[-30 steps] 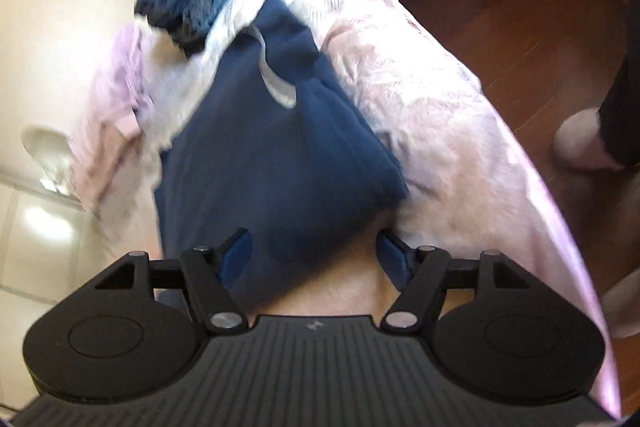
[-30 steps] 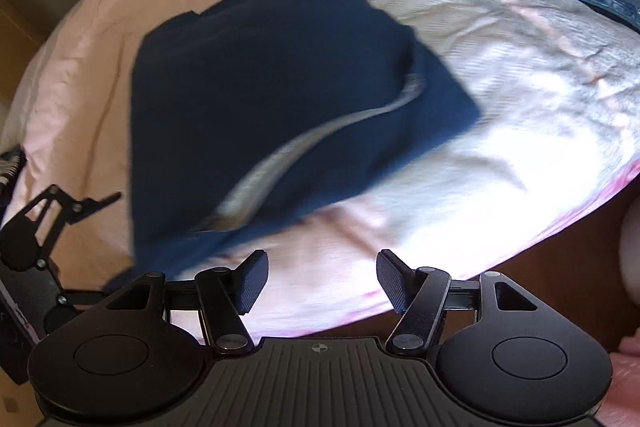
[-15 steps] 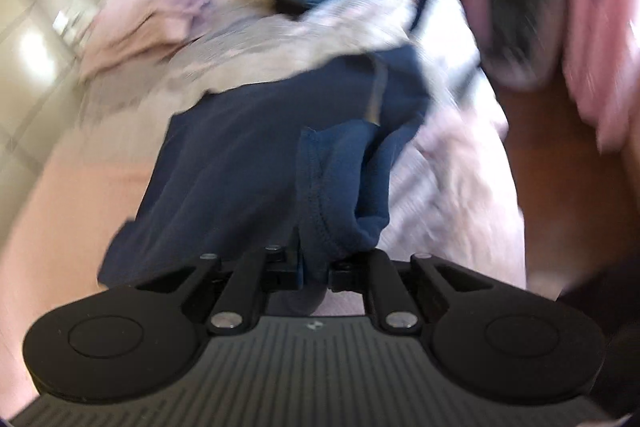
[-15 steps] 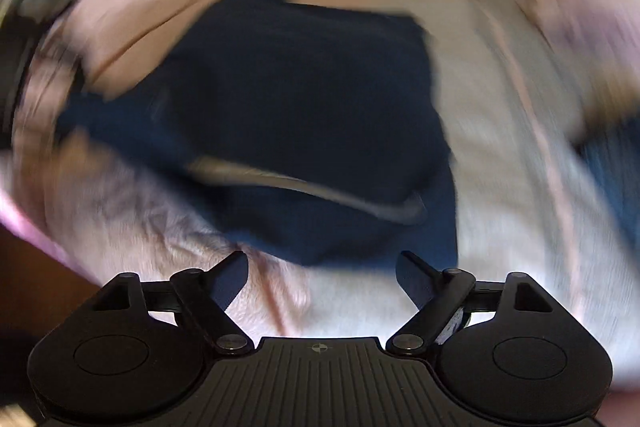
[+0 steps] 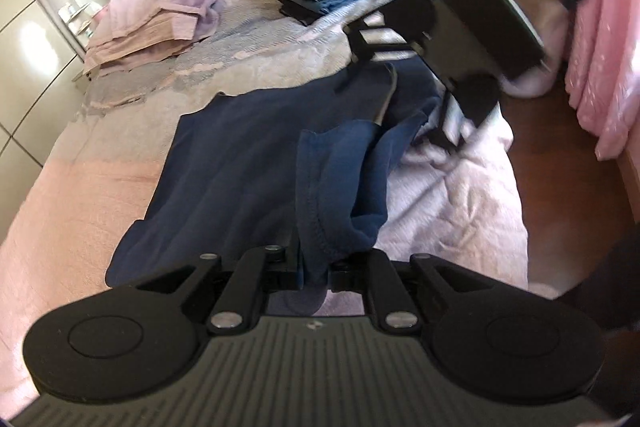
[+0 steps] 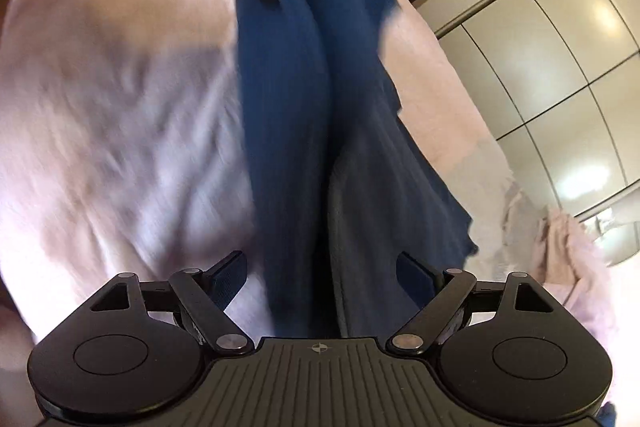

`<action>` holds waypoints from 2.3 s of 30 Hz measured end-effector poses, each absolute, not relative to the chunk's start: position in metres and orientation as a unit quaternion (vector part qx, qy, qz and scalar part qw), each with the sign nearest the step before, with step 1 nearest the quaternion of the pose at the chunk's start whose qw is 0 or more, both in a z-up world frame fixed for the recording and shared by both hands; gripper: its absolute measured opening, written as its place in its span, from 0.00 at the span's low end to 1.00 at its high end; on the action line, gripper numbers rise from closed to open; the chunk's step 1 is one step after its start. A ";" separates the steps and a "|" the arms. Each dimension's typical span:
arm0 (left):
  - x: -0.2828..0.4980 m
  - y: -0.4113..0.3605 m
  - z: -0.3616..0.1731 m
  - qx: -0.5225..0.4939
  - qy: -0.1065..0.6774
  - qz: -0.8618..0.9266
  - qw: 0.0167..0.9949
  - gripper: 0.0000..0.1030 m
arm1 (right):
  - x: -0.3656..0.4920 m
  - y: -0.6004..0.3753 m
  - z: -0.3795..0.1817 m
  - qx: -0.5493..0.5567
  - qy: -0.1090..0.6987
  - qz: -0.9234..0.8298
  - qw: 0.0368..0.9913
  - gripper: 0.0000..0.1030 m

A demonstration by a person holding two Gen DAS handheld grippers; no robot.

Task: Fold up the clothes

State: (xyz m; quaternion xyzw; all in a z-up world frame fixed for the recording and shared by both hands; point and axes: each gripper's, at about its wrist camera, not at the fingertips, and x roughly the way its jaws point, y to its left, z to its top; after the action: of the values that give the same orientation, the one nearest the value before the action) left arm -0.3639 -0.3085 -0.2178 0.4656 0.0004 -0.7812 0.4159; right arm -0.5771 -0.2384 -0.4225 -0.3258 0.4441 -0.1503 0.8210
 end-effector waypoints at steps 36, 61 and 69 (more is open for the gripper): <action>-0.264 -0.362 -0.134 0.317 0.297 -0.795 0.423 0.05 | -0.572 -0.352 -0.224 -0.189 0.583 0.010 0.790 0.04; -0.114 -0.472 -0.235 0.151 0.457 -0.735 0.478 0.05 | -0.447 -0.530 -0.302 0.043 0.627 -0.001 0.778 0.04; -0.108 -0.499 -0.277 0.193 0.494 -0.695 0.486 0.08 | -0.447 -0.547 -0.322 0.089 0.611 -0.037 0.785 0.04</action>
State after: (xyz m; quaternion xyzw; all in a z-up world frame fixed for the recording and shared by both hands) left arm -0.1082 -0.4986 -0.2766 0.1927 0.4936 -0.6952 0.4858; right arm -0.4466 -0.5469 -0.3222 0.0890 0.6114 -0.0370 0.7855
